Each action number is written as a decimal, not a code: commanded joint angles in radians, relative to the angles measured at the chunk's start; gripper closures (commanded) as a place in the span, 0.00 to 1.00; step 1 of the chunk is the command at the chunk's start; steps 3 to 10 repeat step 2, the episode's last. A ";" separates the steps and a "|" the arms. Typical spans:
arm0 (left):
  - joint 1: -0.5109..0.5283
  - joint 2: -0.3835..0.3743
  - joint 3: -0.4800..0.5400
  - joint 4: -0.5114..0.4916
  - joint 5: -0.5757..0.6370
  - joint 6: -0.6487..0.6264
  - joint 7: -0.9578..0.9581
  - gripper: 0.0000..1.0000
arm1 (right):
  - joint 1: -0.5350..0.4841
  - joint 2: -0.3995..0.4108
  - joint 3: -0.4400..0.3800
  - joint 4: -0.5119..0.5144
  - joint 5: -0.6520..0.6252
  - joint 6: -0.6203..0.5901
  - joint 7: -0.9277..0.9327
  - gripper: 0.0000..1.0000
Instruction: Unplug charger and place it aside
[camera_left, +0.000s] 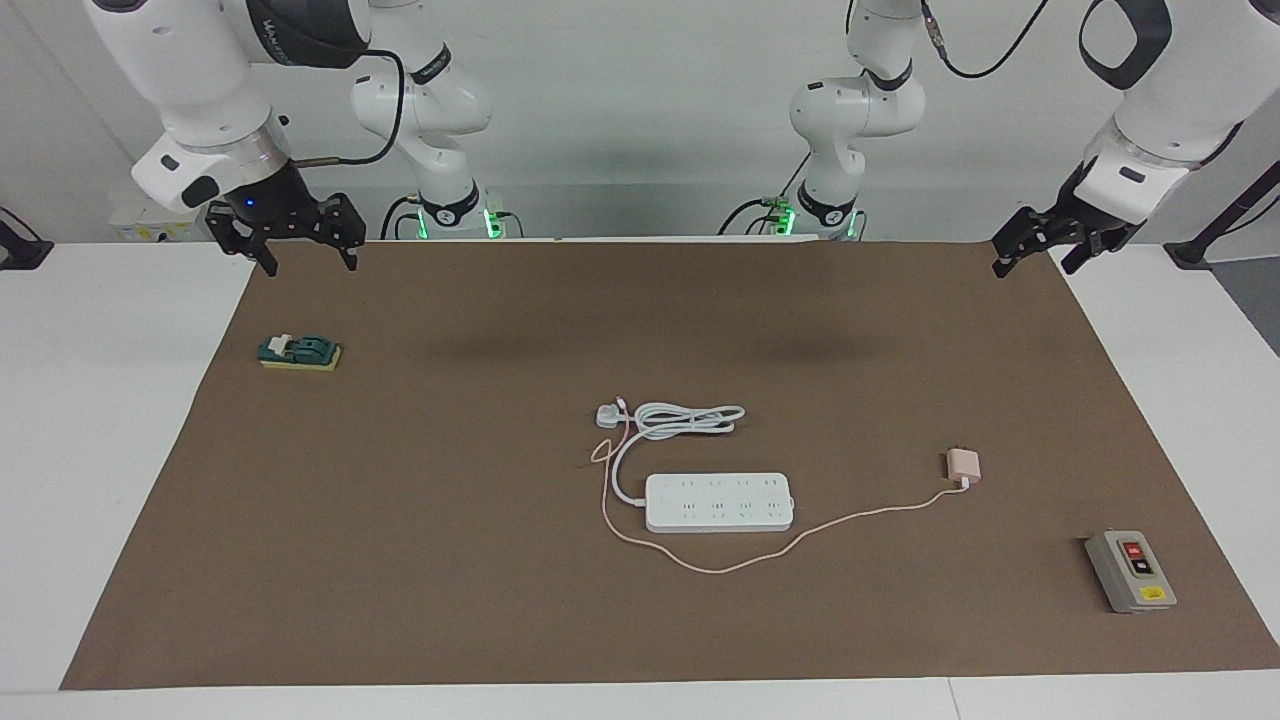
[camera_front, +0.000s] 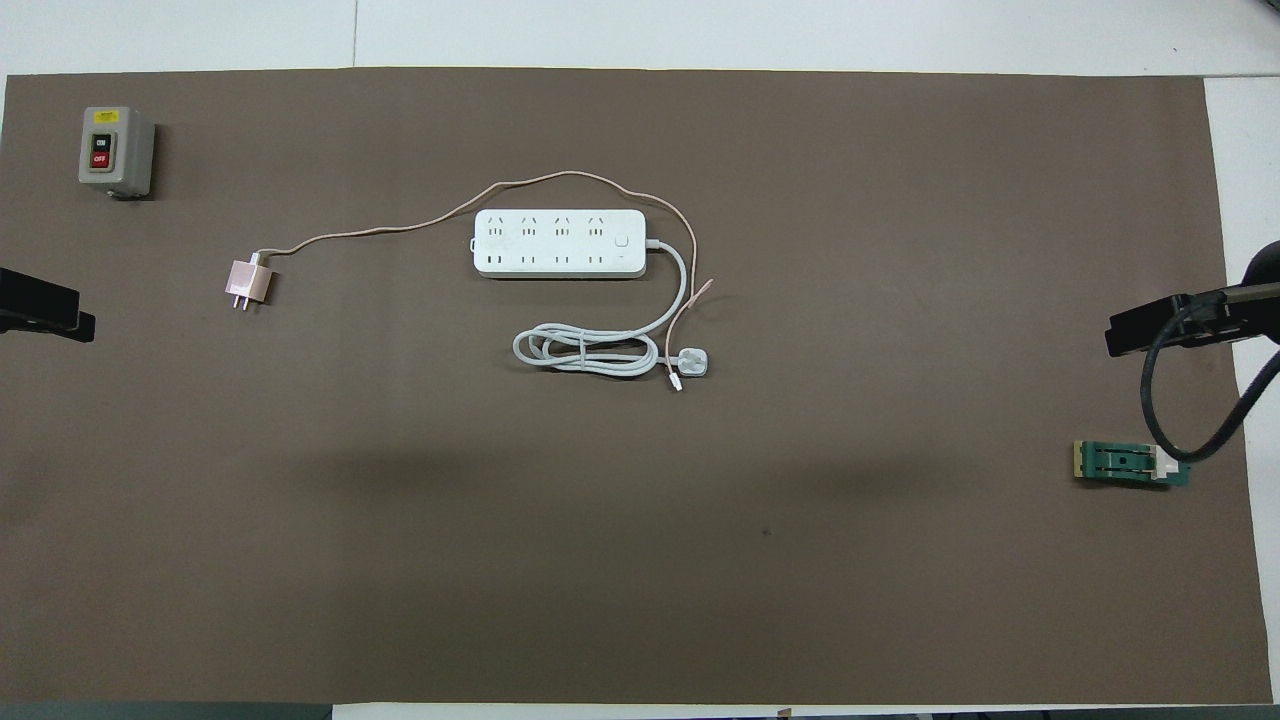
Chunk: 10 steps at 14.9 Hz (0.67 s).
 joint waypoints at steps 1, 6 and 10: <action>-0.010 -0.013 0.010 -0.005 -0.006 0.008 0.011 0.00 | -0.013 -0.021 0.012 -0.021 0.012 -0.001 0.018 0.00; -0.010 -0.013 0.010 -0.005 -0.006 0.008 0.011 0.00 | -0.013 -0.021 0.013 -0.021 0.012 -0.003 0.017 0.00; -0.010 -0.013 0.010 -0.005 -0.006 0.008 0.011 0.00 | -0.013 -0.021 0.013 -0.021 0.012 -0.003 0.017 0.00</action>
